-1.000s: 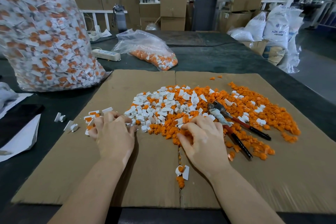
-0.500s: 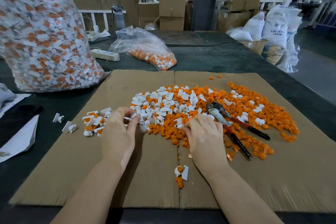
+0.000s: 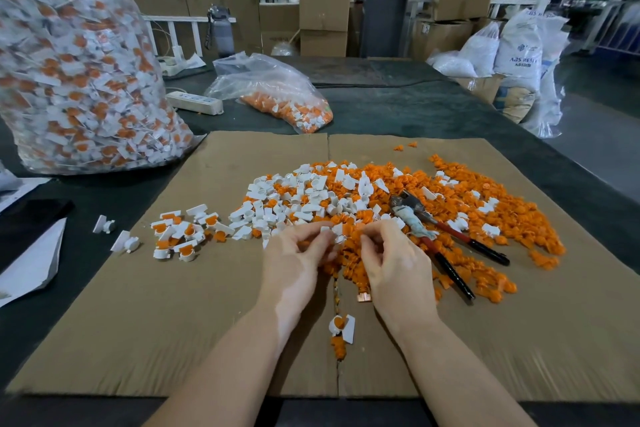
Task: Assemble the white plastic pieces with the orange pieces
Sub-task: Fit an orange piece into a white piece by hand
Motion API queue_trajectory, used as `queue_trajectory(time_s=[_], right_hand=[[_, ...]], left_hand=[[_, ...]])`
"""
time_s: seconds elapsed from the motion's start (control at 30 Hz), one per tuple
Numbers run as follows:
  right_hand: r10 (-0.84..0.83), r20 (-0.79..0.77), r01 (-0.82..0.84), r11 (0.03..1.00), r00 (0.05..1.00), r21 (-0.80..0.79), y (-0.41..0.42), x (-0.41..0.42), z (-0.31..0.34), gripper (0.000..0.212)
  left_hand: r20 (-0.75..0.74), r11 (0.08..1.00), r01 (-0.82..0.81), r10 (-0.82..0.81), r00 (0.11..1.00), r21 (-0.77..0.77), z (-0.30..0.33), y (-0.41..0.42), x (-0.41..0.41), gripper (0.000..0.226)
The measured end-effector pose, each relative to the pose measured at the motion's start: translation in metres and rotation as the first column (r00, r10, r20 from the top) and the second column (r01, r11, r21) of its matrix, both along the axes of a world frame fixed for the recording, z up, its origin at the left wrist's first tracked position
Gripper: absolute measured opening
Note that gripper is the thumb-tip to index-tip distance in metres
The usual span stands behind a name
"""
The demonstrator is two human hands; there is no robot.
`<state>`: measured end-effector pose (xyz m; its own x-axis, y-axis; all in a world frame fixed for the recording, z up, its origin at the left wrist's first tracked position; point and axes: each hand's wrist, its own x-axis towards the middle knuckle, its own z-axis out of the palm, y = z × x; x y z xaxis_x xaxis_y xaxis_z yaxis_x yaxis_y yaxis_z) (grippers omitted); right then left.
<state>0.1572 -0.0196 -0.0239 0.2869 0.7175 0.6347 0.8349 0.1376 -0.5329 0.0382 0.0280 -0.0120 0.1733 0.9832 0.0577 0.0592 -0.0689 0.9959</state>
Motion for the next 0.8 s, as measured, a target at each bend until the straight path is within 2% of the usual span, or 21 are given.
queue_trajectory(time_s=[0.13, 0.23, 0.33, 0.5, 0.6, 0.8], right_hand=[[0.082, -0.155, -0.087, 0.996, 0.984, -0.026, -0.0017, 0.0015, 0.0004, 0.008], [0.115, -0.224, -0.130, 0.990, 0.968, -0.052, -0.0027, 0.0012, 0.0012, 0.007], [0.089, -0.133, -0.102, 0.990, 0.987, -0.093, -0.0027, 0.0007, 0.0016, 0.005], [0.049, -0.006, -0.049, 0.995, 0.999, -0.086, -0.0029, -0.0002, 0.0019, 0.007], [0.040, 0.015, -0.039, 0.995, 0.999, -0.095, -0.0017, -0.0011, 0.0016, 0.010], [0.050, 0.044, -0.044, 0.993, 0.998, -0.113, -0.0004, -0.0020, -0.0003, 0.015]], left_hand=[[0.109, 0.996, 0.022, -0.013, 0.994, -0.090, -0.0032, -0.0001, 0.0016, 0.016], [0.095, 0.996, 0.047, -0.040, 0.995, -0.072, -0.0030, 0.0000, 0.0010, 0.017], [0.024, 0.999, 0.047, -0.046, 0.999, -0.013, -0.0021, -0.0025, 0.0012, 0.012], [0.003, 1.000, 0.021, -0.021, 1.000, 0.022, -0.0023, -0.0028, 0.0005, 0.006], [-0.013, 0.999, 0.014, -0.014, 1.000, 0.045, -0.0040, -0.0030, -0.0005, 0.006], [-0.158, 0.991, 0.009, 0.012, 0.987, 0.131, -0.0098, -0.0022, 0.0004, 0.009]])
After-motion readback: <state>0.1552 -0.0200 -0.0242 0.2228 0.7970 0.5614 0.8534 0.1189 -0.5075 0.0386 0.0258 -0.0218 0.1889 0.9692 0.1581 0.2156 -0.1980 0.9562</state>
